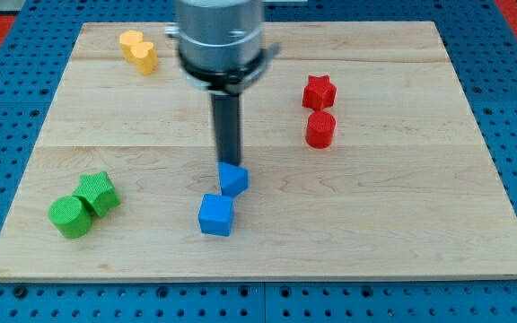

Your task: Move green star towards center left

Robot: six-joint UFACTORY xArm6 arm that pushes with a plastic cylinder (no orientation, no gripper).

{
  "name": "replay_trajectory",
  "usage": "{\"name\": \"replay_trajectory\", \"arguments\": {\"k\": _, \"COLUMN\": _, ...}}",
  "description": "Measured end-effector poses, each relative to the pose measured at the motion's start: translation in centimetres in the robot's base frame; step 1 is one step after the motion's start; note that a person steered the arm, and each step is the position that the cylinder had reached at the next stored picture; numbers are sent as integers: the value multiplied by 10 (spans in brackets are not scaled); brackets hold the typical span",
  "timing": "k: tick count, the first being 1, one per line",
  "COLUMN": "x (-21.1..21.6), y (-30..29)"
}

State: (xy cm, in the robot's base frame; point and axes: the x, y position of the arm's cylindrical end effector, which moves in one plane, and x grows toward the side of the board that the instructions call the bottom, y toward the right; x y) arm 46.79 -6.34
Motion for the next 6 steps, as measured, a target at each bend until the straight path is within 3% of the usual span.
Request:
{"name": "replay_trajectory", "arguments": {"k": 1, "x": 0, "y": -46}}
{"name": "replay_trajectory", "arguments": {"k": 3, "x": 9, "y": -49}}
{"name": "replay_trajectory", "arguments": {"k": 6, "x": 79, "y": -71}}
